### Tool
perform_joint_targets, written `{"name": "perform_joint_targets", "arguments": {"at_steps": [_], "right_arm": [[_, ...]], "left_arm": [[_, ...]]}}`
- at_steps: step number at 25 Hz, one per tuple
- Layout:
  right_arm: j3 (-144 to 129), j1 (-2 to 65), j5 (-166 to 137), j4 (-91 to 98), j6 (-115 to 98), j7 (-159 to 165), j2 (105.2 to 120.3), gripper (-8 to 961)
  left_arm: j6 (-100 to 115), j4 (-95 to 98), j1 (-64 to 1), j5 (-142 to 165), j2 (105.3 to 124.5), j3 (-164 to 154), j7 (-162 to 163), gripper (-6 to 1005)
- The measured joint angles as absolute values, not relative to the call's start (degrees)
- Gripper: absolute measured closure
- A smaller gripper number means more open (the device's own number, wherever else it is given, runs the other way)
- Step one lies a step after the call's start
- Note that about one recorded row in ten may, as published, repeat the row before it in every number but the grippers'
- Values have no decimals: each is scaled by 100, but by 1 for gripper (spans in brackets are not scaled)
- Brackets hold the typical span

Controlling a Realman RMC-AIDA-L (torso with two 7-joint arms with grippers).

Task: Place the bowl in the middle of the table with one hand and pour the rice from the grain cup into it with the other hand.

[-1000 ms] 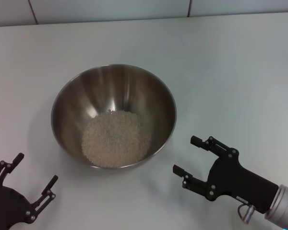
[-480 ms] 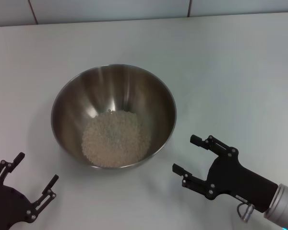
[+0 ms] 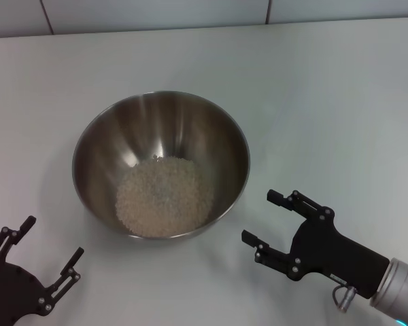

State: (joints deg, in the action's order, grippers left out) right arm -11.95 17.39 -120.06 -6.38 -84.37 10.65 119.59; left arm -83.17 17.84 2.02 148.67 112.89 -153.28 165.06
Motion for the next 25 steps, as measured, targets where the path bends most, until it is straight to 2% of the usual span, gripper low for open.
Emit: {"name": "perform_joint_targets", "arguments": {"at_steps": [25], "right_arm": [[-1216,1820,-12020,-744,-8325,997,11951,192]], "left_arm": [[-8329,1784,206,14830,11288,-15328,16505,189]]}}
